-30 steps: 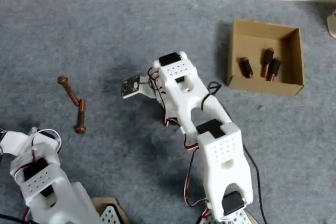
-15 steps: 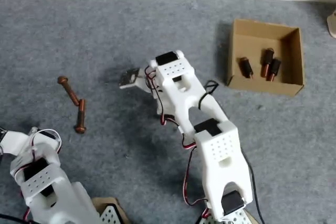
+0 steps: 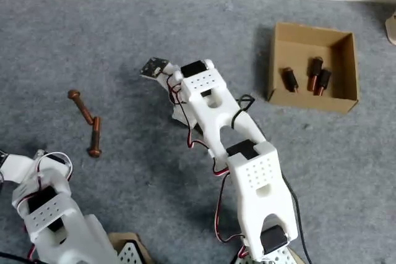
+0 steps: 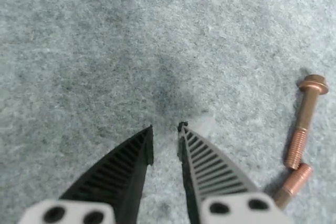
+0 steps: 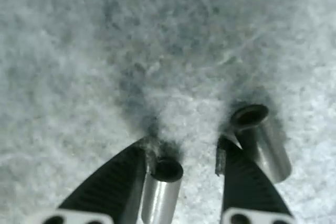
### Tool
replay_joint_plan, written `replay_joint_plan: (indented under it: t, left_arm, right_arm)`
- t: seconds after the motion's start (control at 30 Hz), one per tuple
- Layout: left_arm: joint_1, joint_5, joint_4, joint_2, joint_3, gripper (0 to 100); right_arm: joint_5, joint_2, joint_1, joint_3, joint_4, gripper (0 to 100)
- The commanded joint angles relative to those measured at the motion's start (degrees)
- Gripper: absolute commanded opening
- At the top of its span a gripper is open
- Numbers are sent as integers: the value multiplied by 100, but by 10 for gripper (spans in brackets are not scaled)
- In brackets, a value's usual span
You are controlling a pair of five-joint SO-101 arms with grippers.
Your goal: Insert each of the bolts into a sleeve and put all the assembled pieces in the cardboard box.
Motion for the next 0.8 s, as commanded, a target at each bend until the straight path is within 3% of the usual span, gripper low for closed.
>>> replay_joint_plan:
  t: [0.0, 0.4, 0.77]
  left_arm:
    - [-40, -44, -97, -101, -48, 87]
    - [-22, -26, -97, -101, -48, 87]
    - [-40, -44, -97, -101, -48, 87]
  right_arm:
    - [-70, 57, 92, -40, 13, 181]
    - [-44, -611, 154, -541, 1244, 181]
    - [149, -664, 242, -514, 1516, 184]
